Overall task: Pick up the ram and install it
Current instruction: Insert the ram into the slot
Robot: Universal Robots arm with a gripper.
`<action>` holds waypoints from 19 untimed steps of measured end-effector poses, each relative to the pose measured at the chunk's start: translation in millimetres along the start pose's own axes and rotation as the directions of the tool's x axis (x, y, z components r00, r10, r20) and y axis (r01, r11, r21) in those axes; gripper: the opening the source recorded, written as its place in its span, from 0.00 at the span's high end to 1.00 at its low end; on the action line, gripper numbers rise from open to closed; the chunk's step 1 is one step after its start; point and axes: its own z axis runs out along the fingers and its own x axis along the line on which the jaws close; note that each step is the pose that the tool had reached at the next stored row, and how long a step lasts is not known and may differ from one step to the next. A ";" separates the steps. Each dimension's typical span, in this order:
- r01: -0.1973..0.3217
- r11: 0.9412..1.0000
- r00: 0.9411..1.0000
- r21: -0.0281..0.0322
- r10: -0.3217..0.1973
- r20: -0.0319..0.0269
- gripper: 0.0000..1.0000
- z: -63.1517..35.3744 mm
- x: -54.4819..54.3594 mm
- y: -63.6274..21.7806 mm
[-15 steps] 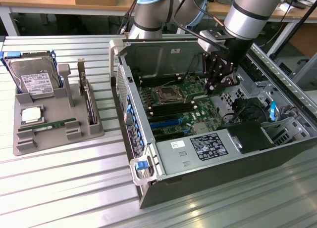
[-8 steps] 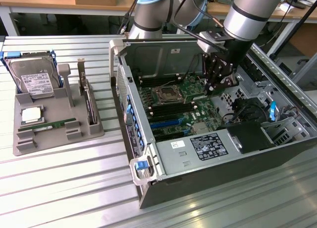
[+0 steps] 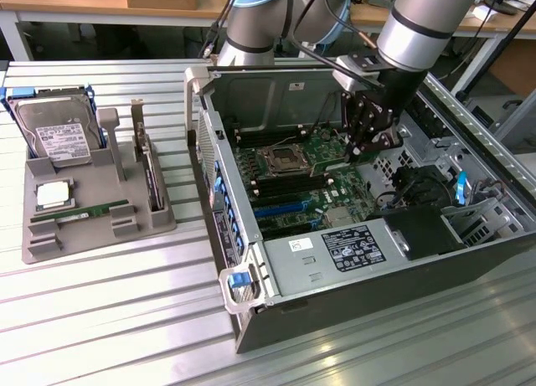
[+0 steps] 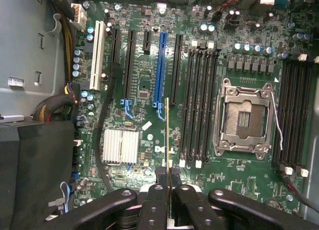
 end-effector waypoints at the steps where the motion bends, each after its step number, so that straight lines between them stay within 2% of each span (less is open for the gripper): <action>1: 0.000 1.000 1.000 0.000 0.000 0.000 0.88 0.4 0.0 0.0; 19: 0.000 1.000 1.000 0.000 0.000 0.000 0.88 6.8 0.0 -0.4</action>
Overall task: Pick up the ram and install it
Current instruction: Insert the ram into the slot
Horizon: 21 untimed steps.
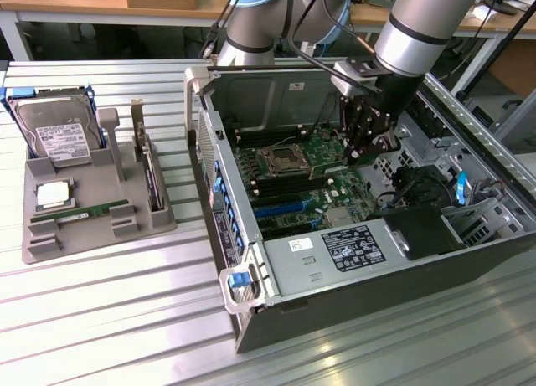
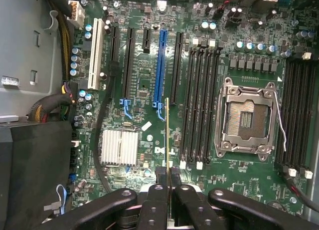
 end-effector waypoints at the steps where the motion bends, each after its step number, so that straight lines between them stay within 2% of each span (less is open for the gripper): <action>1: 0.000 1.000 1.000 0.000 0.000 0.000 0.88 0.4 0.0 0.0; 21: 0.000 1.000 1.000 0.000 0.000 0.000 0.88 7.1 0.0 -0.4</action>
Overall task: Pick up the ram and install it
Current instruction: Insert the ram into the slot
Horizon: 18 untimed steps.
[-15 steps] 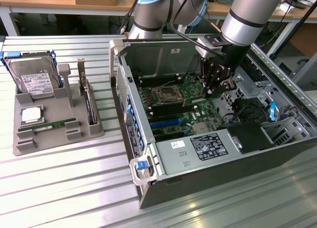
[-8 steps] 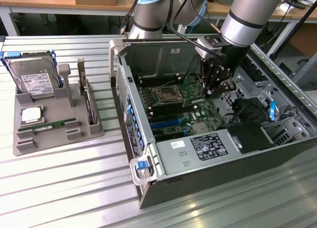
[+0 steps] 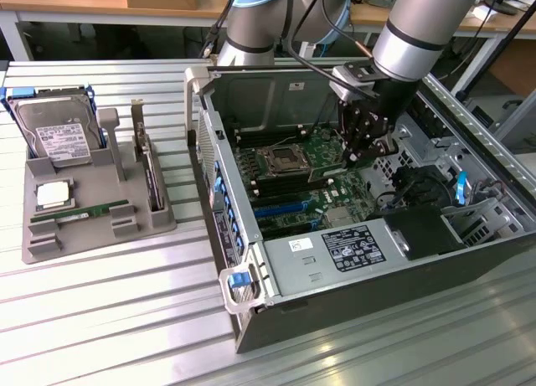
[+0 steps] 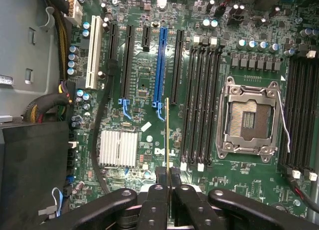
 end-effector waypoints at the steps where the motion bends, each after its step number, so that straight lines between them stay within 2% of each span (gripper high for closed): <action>1: 0.000 1.000 1.000 0.000 0.000 0.000 0.88 0.2 0.0 0.0; 18: 0.000 1.000 1.000 0.000 0.000 0.000 0.88 5.9 0.0 -0.4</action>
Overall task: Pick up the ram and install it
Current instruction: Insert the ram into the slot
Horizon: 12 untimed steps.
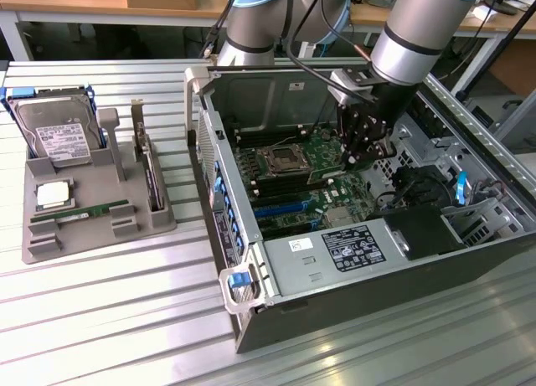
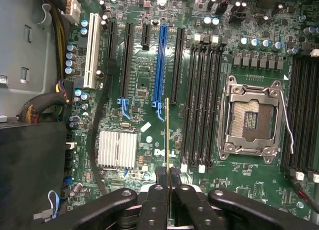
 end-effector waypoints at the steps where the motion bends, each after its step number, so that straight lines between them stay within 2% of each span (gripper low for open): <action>1: 0.000 1.000 1.000 0.000 0.000 0.000 0.88 0.4 0.0 0.0; 12: 0.000 1.000 1.000 0.000 0.000 0.000 0.88 4.3 0.0 -0.4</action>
